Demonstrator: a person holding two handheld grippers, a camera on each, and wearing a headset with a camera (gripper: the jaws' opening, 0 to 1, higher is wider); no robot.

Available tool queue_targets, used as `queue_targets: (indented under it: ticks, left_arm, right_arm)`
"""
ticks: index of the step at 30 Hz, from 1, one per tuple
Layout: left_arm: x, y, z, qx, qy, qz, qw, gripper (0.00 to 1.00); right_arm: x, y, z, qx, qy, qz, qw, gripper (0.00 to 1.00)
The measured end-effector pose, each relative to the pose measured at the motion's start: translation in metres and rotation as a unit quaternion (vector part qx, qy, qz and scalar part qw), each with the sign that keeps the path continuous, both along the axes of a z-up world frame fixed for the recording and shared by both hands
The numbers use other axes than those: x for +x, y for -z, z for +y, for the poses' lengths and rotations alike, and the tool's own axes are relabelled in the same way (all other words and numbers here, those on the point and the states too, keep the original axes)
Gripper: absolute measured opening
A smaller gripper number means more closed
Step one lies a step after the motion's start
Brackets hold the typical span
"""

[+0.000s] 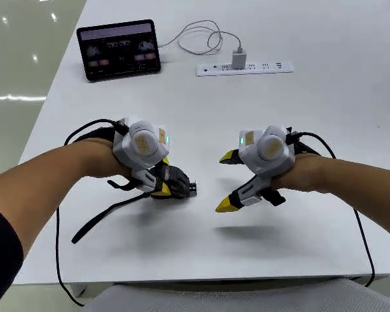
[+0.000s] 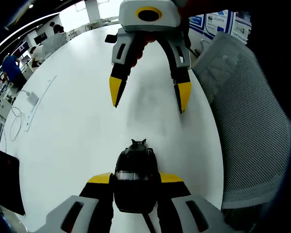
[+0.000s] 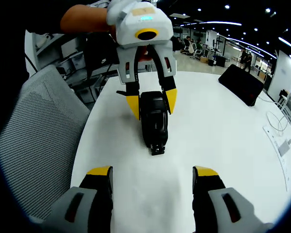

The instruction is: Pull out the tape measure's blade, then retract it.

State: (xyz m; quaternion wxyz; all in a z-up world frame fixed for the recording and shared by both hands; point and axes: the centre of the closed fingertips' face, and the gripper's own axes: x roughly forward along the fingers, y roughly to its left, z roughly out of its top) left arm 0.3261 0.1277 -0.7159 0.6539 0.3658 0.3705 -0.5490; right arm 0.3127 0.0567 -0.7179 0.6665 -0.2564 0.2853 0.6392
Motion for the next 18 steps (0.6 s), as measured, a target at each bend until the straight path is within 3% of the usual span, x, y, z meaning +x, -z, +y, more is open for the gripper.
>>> queue_targets:
  ticks: [12,18]
  left_arm:
    - [0.0,0.002,-0.001,-0.002,-0.009,0.011,0.9999,0.31]
    - [-0.001,0.001,-0.001,-0.006,-0.012,0.009,0.9999,0.31]
  right_arm:
    - [0.003,0.015,0.027,-0.014,-0.028,-0.018,0.9993,0.48]
    - [0.007,0.024,0.033,-0.018,-0.024,-0.011,0.9995,0.42]
